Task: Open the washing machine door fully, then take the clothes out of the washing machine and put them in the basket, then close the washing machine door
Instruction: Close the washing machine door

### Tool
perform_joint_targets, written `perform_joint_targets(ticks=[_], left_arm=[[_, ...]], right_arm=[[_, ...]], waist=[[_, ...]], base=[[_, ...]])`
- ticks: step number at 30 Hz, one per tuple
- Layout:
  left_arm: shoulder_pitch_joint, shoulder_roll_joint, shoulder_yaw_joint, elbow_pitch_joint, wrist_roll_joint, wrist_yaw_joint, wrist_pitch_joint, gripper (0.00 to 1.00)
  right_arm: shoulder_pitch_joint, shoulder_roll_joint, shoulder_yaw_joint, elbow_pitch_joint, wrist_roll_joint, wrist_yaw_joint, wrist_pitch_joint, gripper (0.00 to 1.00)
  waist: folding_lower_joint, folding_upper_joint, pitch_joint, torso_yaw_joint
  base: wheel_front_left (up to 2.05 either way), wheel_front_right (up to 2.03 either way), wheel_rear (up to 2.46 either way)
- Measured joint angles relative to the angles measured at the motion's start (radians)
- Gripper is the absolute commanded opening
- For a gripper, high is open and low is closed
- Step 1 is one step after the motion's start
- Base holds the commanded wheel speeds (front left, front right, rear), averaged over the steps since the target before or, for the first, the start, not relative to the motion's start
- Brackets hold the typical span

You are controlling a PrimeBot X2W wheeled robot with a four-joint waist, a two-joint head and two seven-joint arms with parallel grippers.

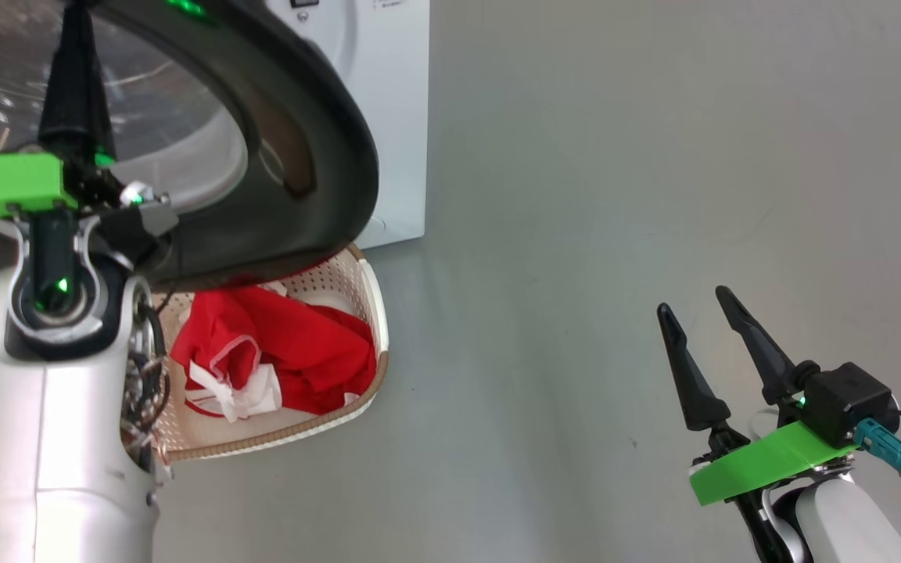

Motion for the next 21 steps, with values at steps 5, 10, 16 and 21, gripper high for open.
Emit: perform_joint_targets(ticks=[5,10,16,21], left_arm=[[-0.053,0.005,-0.003,0.055,0.008,-0.040,0.003,0.00],[-0.092,0.013,-0.015,0.099,0.021,-0.080,0.005,0.00],[-0.092,0.013,-0.037,0.122,0.031,-0.118,0.014,0.81],[-0.012,0.014,-0.097,0.073,0.075,-0.143,0.049,1.00]], right_arm=[[-0.006,0.000,0.003,-0.001,0.000,0.000,0.000,1.00],[-0.020,-0.001,0.003,-0.001,-0.001,0.000,0.000,1.00],[-0.026,-0.001,0.004,0.000,-0.002,0.000,0.000,1.00],[-0.025,0.002,0.001,0.000,-0.001,0.000,0.000,1.00]], waist=[[0.0000,0.0000,0.023,-0.003],[0.0000,0.0000,0.040,0.000],[0.0000,0.0000,0.033,0.011],[0.0001,0.0000,0.005,0.020]], base=[[0.00,0.00,0.00],[0.00,0.00,0.00],[0.00,0.00,0.00],[0.00,0.00,0.00]])
